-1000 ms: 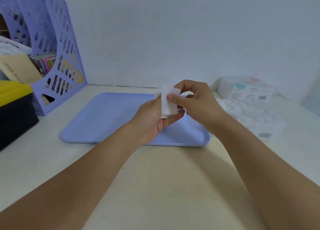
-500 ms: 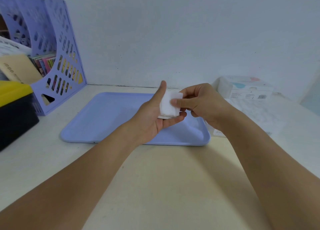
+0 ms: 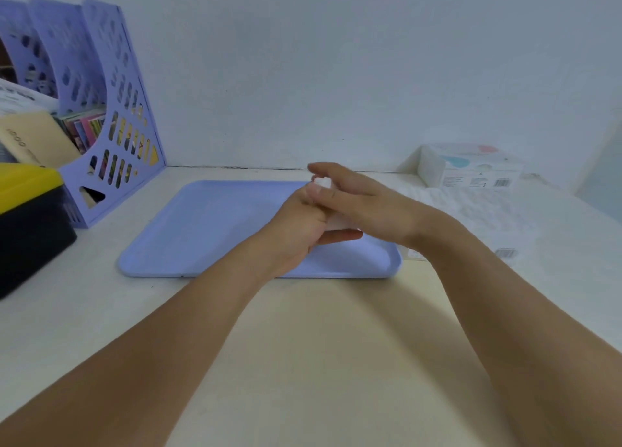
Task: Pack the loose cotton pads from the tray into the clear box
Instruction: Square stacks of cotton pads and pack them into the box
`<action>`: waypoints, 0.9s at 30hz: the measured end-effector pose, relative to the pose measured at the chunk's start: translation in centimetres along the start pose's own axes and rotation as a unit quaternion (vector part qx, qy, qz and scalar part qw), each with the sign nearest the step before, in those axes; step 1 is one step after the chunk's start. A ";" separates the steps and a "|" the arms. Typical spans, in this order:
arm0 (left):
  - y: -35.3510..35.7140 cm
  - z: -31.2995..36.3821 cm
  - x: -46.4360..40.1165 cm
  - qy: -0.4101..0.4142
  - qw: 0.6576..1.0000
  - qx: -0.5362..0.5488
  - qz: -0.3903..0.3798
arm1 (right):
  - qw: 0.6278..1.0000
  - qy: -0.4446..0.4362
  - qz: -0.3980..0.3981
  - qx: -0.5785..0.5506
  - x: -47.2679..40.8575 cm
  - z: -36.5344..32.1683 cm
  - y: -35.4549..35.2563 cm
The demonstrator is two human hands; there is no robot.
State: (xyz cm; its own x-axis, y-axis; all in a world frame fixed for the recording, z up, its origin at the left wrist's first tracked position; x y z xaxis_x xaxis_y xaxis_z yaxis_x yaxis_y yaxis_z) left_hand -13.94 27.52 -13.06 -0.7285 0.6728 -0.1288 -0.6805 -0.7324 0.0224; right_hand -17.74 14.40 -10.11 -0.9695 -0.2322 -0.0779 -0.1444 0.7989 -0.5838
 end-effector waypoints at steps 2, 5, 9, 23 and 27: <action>0.5 0.5 -0.1 0.005 1.000 0.020 -0.005 | 1.000 -0.018 0.017 0.005 0.5 -0.2 -1.4; 1.3 1.1 -0.8 0.013 0.999 0.047 -0.013 | 0.998 -0.044 0.046 0.006 1.6 -0.2 -4.3; 3.0 1.3 -2.9 0.018 0.997 0.013 0.072 | 0.995 -0.004 0.092 0.045 3.3 0.7 -7.2; 5.6 -2.7 -3.8 0.215 0.913 -0.340 0.074 | 0.936 0.311 0.129 0.100 4.8 2.8 -9.4; 5.4 -3.4 -3.9 0.210 0.885 -0.414 -0.020 | 0.917 0.324 0.126 0.196 4.4 3.0 -8.6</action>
State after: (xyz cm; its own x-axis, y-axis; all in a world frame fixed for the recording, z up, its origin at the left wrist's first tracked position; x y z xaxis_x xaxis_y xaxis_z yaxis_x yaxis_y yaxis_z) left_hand -14.50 20.55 -15.82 -0.4938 0.7288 -0.4743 -0.2862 -0.6513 -0.7028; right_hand -20.13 4.83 -7.80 -0.8951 0.4113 0.1720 0.0590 0.4917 -0.8687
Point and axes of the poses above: each hand's wrist, its own x-axis away from the middle knuckle, its own y-axis out of the palm, z = x × y, the point moved 1 cm from there along -x, towards the middle knuckle, and after that the axes turned 4 degrees about -z, right-handed, at the moved point
